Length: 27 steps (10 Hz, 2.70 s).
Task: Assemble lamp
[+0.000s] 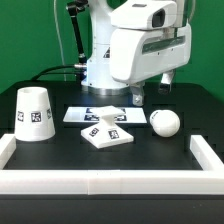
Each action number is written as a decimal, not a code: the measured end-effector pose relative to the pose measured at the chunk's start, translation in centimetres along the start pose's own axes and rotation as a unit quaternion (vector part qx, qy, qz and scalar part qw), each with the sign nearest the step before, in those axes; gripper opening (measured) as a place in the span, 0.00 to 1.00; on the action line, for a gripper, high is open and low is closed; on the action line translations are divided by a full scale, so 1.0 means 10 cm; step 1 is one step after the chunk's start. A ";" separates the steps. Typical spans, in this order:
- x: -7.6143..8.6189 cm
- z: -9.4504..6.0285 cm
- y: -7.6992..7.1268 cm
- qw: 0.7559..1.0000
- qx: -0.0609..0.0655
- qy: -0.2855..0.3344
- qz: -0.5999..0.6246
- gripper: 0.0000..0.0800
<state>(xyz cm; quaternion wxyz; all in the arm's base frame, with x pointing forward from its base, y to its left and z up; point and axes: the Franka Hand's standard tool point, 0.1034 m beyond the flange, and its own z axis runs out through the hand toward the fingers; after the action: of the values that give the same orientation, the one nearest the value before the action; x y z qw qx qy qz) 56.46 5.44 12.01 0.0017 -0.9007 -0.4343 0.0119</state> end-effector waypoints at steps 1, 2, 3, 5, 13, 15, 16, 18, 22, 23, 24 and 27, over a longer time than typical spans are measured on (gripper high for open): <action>0.00 0.00 0.00 1.000 0.000 0.000 0.000 0.87; 0.00 0.00 0.00 1.000 0.000 0.000 0.000 0.87; 0.00 0.00 0.00 1.000 0.000 0.000 0.000 0.87; -0.10 0.02 -0.03 1.000 -0.019 0.017 0.004 0.87; -0.82 0.23 -0.02 0.999 -0.037 0.025 0.023 0.87; -0.86 0.24 -0.03 0.997 -0.033 0.023 0.059 0.87; -0.92 0.29 -0.09 0.996 -0.028 0.019 0.087 0.87; -1.04 0.41 -0.26 0.994 -0.015 0.008 0.108 0.87; -1.17 0.54 -0.41 0.994 -0.005 -0.001 0.108 0.87; -1.18 0.55 -0.42 0.994 -0.005 0.000 0.108 0.87; -1.19 0.58 -0.42 0.994 -0.006 0.001 0.108 0.87; -1.22 0.69 -0.38 0.994 -0.011 0.007 0.112 0.87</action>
Offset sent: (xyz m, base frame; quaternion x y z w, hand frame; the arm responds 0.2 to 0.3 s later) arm 0.0000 0.0000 0.0000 0.0000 0.0000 0.0000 1.0000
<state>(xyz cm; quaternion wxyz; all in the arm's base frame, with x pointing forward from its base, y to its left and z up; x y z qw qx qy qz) 45.76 -1.82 5.39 -0.0066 -0.9438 -0.3304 0.0014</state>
